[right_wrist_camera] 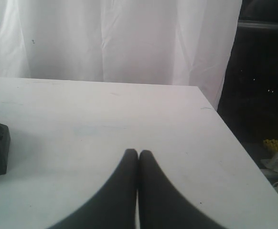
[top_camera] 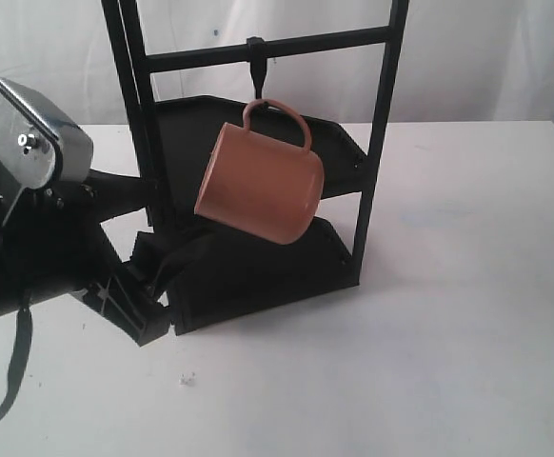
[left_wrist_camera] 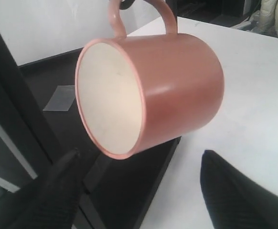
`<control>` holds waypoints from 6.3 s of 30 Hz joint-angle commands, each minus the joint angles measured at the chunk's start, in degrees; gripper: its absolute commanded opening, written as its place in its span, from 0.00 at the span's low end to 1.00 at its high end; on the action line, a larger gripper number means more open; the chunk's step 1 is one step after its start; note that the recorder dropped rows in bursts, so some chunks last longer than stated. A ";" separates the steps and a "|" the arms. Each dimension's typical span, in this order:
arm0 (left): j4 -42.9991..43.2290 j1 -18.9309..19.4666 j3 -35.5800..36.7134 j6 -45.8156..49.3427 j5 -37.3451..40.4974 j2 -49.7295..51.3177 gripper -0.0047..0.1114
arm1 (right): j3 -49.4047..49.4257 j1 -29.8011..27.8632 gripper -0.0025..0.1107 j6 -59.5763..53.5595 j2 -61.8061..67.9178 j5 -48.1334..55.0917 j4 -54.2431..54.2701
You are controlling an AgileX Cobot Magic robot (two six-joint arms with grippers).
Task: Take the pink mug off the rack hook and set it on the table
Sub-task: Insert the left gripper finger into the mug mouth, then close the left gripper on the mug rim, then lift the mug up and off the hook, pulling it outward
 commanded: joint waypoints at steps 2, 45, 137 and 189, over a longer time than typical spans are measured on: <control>11.11 0.08 0.32 -9.50 -3.40 1.97 0.66 | 0.40 0.03 0.02 0.08 -0.36 -0.25 0.06; 18.94 0.06 -3.81 -23.36 -18.75 14.17 0.66 | 0.40 0.03 0.02 0.08 -0.36 -0.25 0.06; 23.14 0.06 -12.69 -26.35 -24.28 22.38 0.04 | 0.40 0.03 0.02 1.16 -0.36 -0.25 0.07; 99.95 0.06 -13.04 -96.99 -16.43 13.02 0.04 | 0.40 0.03 0.02 1.16 -0.36 -0.25 0.07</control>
